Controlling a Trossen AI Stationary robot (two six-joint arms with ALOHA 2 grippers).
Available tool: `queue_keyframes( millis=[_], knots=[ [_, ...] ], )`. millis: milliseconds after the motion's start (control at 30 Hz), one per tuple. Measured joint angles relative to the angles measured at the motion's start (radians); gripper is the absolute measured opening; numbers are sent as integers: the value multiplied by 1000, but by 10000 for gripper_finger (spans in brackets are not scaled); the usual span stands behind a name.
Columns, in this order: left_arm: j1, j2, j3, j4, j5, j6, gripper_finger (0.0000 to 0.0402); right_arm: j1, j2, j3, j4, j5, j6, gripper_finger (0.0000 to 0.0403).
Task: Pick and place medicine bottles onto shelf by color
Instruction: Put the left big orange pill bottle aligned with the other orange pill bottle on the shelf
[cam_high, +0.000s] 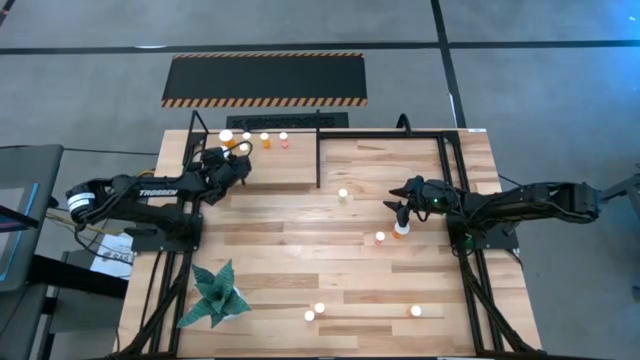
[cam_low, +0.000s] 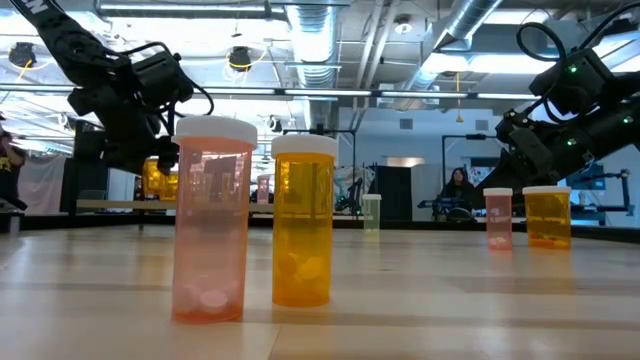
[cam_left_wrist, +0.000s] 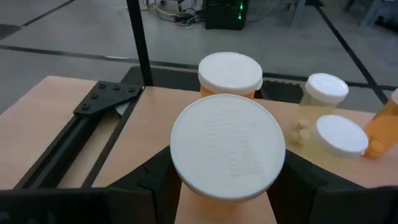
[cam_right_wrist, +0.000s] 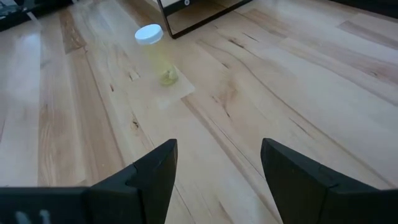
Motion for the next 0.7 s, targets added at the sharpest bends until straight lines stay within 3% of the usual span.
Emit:
queue_keyframes(
  millis=[233, 700],
  knots=[
    [0, 0, 0, 5, 66, 22, 177, 0, 0, 0, 0, 0, 0, 256],
    [41, 5, 0, 24, 63, 77, 177, 0, 0, 0, 0, 0, 0, 256]
  ],
)
